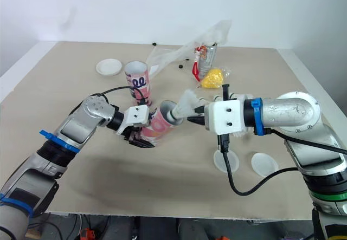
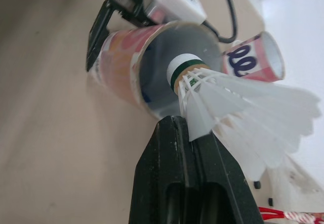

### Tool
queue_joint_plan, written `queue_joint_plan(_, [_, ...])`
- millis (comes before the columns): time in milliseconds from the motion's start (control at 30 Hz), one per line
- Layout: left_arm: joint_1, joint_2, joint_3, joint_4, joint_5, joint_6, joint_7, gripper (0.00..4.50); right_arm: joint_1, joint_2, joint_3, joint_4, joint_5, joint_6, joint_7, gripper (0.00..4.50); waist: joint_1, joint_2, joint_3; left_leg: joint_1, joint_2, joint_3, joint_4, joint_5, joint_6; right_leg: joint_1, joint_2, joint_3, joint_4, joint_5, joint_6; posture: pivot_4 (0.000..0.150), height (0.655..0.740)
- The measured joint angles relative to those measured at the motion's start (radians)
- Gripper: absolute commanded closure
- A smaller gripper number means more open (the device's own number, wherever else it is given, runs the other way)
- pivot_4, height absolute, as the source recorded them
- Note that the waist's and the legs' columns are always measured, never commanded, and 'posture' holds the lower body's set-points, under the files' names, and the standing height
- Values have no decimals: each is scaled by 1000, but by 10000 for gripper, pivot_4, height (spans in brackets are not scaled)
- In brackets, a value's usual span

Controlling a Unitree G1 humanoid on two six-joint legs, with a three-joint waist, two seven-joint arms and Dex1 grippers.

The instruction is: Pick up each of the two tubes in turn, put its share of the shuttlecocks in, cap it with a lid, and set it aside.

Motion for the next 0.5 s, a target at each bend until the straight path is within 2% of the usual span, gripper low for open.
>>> queue_joint_plan(100, [5, 0, 1, -6, 0, 6, 8, 10692, -38, 15, 1, 0, 27, 5, 12, 18008, 1, 0, 0, 0, 0, -1, 0, 0, 0, 1, 0, 0, 0, 0, 0, 1500, 7400])
queue_joint_plan(133, [7, 0, 1, -8, 0, 6, 10, 10692, -39, 19, -1, 0, 43, 15, 12, 12947, 1, 0, 0, 0, 0, -1, 0, 0, 0, 1, 0, 0, 0, 0, 0, 1500, 7400])
queue_joint_plan(167, [8, 0, 2, -9, 0, 6, 11, 10692, -38, 27, -4, -1, 64, 31, 10, 10321, 1, 0, 0, 0, 0, -1, 0, 0, 0, 1, 0, 0, 0, 0, 0, 1500, 7400])
queue_joint_plan(200, [9, 0, 3, -10, 0, 6, 12, 10692, -38, 51, -25, -4, 116, 78, -3, 4137, 1, 0, 0, 0, 0, -1, 0, 0, 0, 1, 0, 0, 0, 0, 0, 1500, 7400])
queue_joint_plan(233, [10, 0, 3, -10, 0, 6, 13, 10692, -37, 63, -45, -5, 150, 113, -20, 131, 1, 0, 0, 0, 0, -1, 0, 0, 0, 1, 0, 0, 0, 0, 0, 1500, 7400])
queue_joint_plan(367, [13, -1, 3, -10, 2, 5, 15, 10692, 6, 88, -198, 9, 275, 286, -134, 131, 2, 0, 0, 1, -1, -3, 1, 0, 0, 4, 0, -1, 0, 0, 0, 1500, 7400])
queue_joint_plan(400, [14, -1, 2, -10, 2, 5, 15, 10692, 57, 110, -259, 17, 310, 380, -214, 131, 2, -1, 0, 1, -1, -5, 1, 0, 0, 5, 0, -3, 0, 0, 0, 1500, 7400])
queue_joint_plan(467, [14, 0, 3, -11, 3, 5, 15, 10692, 109, 144, -290, 33, 314, 451, -294, 131, 2, -1, -1, 1, -1, -7, 0, 0, 0, 5, 1, -3, 0, -1, 0, 1500, 7400])
queue_joint_plan(500, [15, 2, 3, -11, 5, 6, 15, 10692, 159, 202, -305, 37, 301, 492, -381, 131, 2, -2, -1, 2, -1, -8, 0, 0, 0, 6, 1, -4, 1, -1, 0, 1500, 7400])
